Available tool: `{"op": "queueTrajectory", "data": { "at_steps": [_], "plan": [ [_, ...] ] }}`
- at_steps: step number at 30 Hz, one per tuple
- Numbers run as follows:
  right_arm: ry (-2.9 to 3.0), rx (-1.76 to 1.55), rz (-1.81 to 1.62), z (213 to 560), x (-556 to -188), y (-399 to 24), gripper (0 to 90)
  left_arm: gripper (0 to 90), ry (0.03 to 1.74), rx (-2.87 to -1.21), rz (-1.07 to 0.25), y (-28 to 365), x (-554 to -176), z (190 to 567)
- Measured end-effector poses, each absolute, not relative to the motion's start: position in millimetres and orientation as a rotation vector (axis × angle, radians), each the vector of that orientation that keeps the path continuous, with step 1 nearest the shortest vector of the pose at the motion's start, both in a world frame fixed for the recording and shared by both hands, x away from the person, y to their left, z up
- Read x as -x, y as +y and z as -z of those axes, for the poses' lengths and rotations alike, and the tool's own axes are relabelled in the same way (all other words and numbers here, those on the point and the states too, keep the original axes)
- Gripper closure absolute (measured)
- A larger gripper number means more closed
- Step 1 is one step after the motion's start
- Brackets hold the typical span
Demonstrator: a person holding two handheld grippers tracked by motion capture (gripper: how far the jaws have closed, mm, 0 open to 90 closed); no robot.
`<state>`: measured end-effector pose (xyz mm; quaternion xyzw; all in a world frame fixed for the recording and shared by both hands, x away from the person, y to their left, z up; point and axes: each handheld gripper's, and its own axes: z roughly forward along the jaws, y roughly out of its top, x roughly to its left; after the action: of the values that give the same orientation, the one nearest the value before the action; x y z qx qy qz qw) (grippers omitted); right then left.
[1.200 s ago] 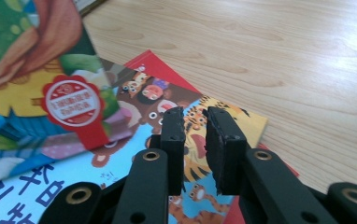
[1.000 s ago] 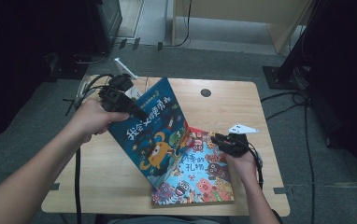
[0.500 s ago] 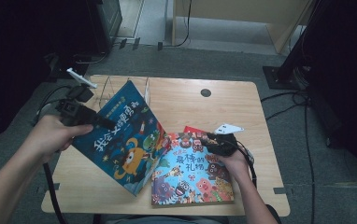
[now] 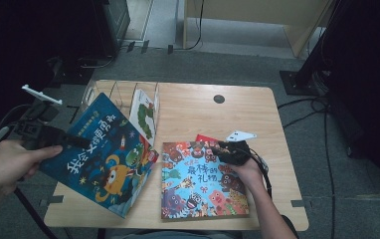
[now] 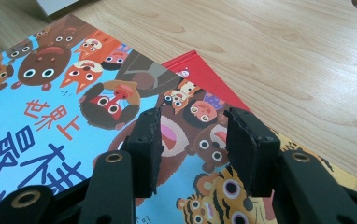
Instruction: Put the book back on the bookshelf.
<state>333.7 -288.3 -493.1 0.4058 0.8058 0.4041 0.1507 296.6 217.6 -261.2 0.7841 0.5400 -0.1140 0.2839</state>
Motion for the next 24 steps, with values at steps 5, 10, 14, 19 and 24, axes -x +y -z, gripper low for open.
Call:
{"op": "queueTrajectory", "data": {
  "at_steps": [5,10,14,19,24],
  "plan": [
    [2.316,-1.17,-1.157,494,-334,-289,55.5,82.8,1.484,-2.085,0.306,236,-291,263],
    [2.321,-1.179,-1.152,494,-334,-290,56.2,82.8,1.54,-2.048,0.329,257,-290,266],
    [2.321,-1.168,-1.155,493,-334,-290,56.6,82.8,1.589,-2.005,0.314,272,-295,270],
    [2.331,-1.161,-1.15,494,-335,-289,56.8,82.8,1.648,-1.972,0.264,290,-304,266],
    [2.337,-1.165,-1.147,494,-335,-288,57.0,82.8,1.701,-1.952,0.192,303,-317,261]
  ]
}}
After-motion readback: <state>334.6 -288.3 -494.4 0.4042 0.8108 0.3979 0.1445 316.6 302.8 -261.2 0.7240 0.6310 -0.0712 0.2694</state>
